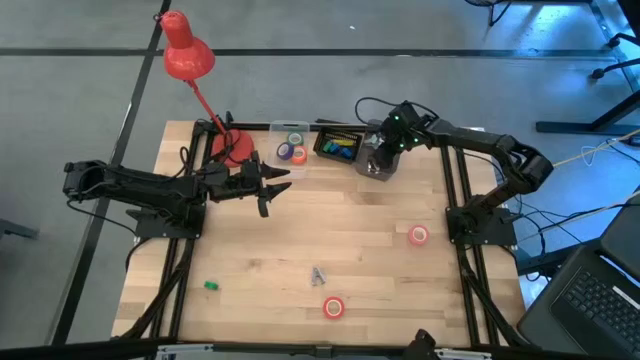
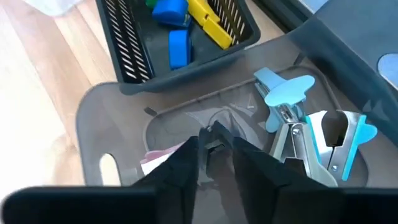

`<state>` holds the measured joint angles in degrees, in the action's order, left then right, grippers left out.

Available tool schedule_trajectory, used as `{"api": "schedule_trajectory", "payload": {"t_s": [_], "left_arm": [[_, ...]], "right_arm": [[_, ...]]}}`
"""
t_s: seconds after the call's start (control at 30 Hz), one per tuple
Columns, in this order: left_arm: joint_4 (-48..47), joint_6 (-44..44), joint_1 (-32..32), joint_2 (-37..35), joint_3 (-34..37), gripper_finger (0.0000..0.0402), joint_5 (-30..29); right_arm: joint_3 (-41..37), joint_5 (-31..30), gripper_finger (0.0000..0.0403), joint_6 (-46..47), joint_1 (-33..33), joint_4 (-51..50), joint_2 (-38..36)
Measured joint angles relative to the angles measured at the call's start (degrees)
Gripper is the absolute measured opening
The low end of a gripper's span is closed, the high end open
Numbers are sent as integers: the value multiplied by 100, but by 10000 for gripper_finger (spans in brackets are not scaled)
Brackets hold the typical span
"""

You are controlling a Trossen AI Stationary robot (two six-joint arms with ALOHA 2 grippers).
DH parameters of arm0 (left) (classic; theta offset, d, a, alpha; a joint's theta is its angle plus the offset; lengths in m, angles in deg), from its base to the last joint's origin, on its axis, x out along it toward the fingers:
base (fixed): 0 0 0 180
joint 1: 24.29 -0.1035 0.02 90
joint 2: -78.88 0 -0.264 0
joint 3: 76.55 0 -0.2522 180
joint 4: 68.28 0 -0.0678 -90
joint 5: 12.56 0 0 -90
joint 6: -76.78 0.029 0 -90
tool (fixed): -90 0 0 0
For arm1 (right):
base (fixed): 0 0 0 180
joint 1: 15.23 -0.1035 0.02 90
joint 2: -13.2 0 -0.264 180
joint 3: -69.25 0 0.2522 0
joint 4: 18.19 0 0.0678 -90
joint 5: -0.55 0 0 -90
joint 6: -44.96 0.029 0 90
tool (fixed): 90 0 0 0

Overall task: Pick and place Stapler, Stapler remover, tape
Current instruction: Put the pink tape into the transparent bin

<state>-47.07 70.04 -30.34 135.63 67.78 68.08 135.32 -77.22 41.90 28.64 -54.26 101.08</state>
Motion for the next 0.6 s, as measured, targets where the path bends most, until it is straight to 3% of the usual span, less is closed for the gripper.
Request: {"api": "schedule_trajectory", "payload": {"t_s": [0.17, 0.27, 0.4, 0.6], "left_arm": [[-1, 0, 0, 0, 0, 164, 6], [-5, 0, 0, 0, 0, 164, 42], [-36, -2, 0, 0, 0, 164, 66], [-49, 173, -4, 0, 0, 164, 53]], "right_arm": [[0, 67, 136, 44, -2, -19, -455], [0, 299, 138, 95, -147, -112, -1026], [-64, 496, 129, 315, -543, -1025, -1979], [-1006, 258, 113, 1816, -1543, -1840, -3640]]}}
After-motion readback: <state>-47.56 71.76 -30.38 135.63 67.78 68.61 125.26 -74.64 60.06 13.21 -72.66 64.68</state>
